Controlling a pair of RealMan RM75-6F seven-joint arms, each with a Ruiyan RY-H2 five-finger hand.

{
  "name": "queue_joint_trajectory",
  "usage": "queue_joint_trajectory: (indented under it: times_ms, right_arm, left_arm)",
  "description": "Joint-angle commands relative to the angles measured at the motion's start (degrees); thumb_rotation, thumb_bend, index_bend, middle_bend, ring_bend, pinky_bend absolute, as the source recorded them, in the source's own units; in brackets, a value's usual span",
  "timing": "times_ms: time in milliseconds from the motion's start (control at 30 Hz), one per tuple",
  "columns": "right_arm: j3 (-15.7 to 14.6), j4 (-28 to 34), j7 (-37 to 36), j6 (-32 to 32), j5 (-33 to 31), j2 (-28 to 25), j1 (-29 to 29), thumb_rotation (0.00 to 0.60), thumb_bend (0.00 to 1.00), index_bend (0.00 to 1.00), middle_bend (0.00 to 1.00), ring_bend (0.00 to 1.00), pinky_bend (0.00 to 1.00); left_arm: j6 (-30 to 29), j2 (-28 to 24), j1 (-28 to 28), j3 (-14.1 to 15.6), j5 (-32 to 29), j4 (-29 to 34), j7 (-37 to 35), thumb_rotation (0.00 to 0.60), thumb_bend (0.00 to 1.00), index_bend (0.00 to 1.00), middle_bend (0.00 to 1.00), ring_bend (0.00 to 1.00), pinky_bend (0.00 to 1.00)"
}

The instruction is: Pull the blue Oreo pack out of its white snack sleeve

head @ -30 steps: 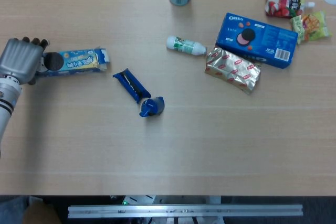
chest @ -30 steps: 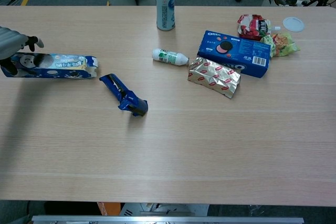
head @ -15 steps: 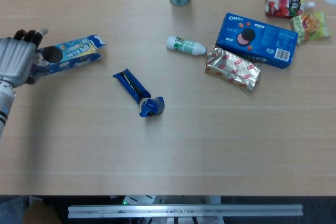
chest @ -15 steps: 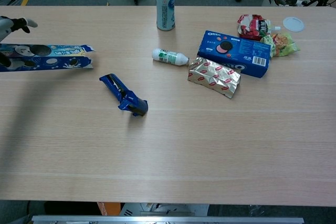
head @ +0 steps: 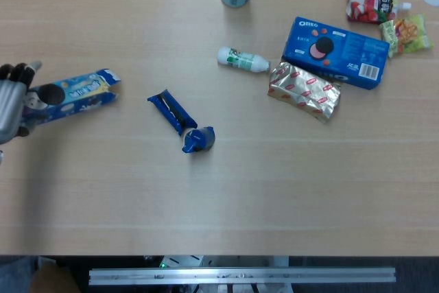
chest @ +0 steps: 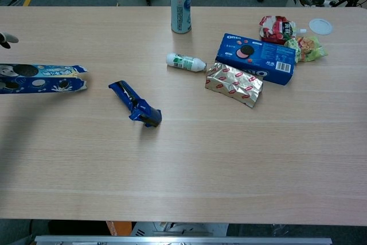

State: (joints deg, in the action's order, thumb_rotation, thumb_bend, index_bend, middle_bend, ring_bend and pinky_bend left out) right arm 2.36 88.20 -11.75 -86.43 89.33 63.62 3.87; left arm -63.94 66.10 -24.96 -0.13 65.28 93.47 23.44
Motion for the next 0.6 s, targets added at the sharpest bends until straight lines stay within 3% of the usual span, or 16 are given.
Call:
queue_joint_trajectory:
  times_ms: [33,433,600]
  right_arm:
    - [-0.02,-0.02,-0.14,-0.14,0.0,-0.02,-0.1,0.6,0.31,0.33,0.37,0.3,0.22]
    - [-0.17,-0.57,-1.05,-0.71,-0.01,-0.04,-0.67,0.6,0.31,0.33,0.37,0.3,0.22]
    - [-0.11,-0.69,-1.31,-0.96,-0.02,-0.11,-0.81,0.6,0.31,0.33,0.37,0.3,0.22]
  left_arm:
    - [0.84,0.78,0.03,0.69,0.73,0.51,0.39,0.6,0.24,0.12,0.21,0.2,0.43]
    - [2.77,4.38,-0.61,-0.22,-0.29,0.48,-0.14,0.6,0.24,0.11,0.2,0.19,0.41]
    - [3.53,4.13,-0.69,-0.4,-1.52,0.99,-0.22,0.6,0.17,0.05,0.04,0.05,0.31]
